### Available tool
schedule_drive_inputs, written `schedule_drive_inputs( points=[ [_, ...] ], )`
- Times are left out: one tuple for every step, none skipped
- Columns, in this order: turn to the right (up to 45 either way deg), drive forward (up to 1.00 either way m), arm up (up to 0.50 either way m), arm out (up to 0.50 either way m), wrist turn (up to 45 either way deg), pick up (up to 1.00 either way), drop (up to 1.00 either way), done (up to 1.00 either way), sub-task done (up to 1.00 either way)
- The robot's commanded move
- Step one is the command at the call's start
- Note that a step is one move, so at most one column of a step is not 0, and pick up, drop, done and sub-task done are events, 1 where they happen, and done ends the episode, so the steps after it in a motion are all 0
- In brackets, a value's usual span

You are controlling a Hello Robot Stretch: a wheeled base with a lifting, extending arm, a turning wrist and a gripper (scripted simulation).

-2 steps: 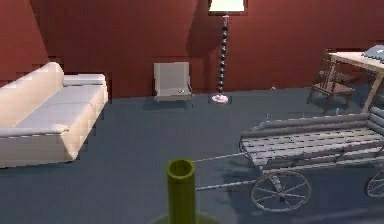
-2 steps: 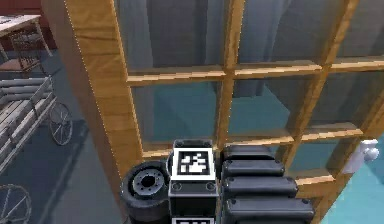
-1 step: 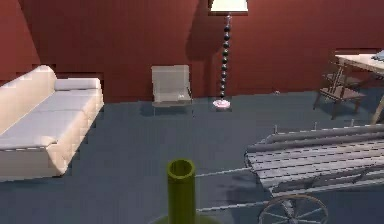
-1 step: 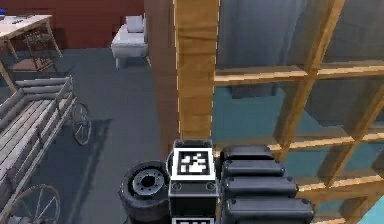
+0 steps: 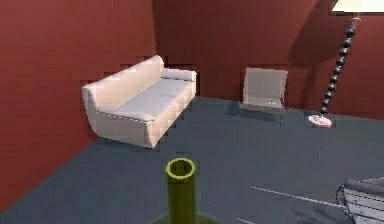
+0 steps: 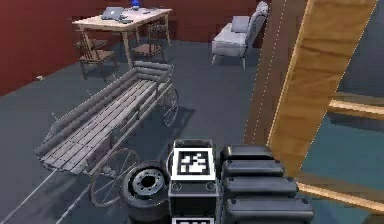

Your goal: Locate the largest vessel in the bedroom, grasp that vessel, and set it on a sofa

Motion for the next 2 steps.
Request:
schedule_drive_inputs(
  points=[
    [0.0,0.80,0.00,0.00,0.0,0.00,0.00,0.00,0.00],
    [6.0,0.00,0.00,0.00,0.0,0.00,0.00,0.00,0.00]
  ],
)
